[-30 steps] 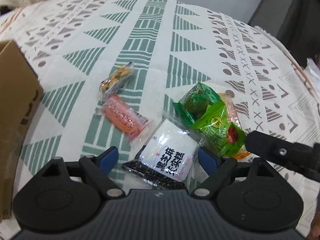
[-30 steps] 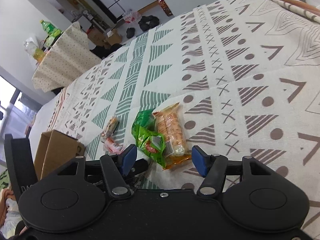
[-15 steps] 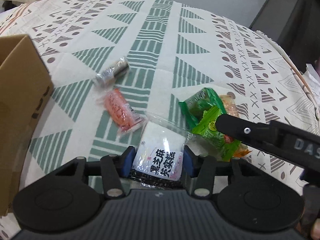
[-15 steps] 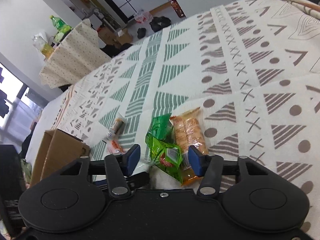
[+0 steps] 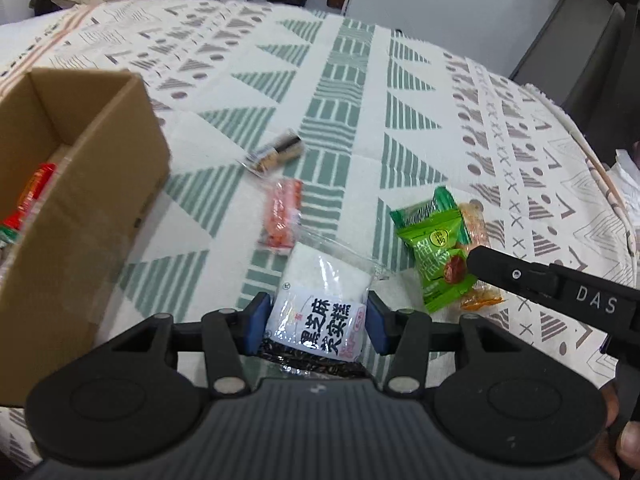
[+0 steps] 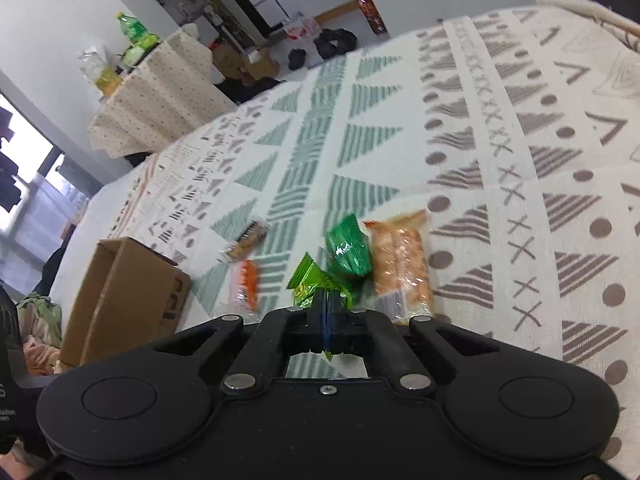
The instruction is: Organize snacks
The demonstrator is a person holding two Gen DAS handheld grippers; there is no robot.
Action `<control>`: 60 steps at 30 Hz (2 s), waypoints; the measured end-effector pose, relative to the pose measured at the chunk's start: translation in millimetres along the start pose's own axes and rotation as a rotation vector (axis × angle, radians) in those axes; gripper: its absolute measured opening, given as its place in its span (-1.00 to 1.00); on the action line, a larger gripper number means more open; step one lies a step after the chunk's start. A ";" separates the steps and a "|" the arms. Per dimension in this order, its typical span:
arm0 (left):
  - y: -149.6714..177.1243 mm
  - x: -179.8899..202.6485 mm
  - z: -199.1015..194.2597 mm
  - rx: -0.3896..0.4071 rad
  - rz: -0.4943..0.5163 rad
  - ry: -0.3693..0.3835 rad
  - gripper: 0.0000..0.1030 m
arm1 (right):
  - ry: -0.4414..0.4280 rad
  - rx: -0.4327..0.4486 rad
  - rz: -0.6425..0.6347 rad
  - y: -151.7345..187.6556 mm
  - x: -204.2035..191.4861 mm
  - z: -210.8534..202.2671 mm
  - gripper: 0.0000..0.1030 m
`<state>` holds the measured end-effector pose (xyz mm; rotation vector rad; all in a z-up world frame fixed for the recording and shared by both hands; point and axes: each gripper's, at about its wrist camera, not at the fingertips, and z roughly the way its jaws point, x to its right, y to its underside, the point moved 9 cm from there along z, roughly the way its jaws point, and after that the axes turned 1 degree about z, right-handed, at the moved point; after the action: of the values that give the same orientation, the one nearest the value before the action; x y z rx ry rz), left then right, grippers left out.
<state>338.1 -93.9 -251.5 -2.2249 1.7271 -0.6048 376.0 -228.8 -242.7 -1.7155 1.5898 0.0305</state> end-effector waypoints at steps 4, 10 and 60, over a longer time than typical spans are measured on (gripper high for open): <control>-4.6 -8.5 -14.8 0.021 -0.018 -0.009 -0.04 | -0.017 0.023 -0.006 -4.8 -6.9 -9.0 -1.00; -13.2 -24.1 -43.1 0.076 -0.038 -0.030 -0.04 | -0.062 0.060 -0.015 -10.5 -27.5 -20.3 -1.00; -39.3 -187.6 -141.3 0.236 -0.258 -0.076 -0.04 | -0.037 0.076 -0.140 24.4 -151.7 6.9 -0.37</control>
<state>266.1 104.1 -140.5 -2.2825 1.2697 -0.7283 325.6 -96.2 -183.4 -1.7527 1.4232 -0.0669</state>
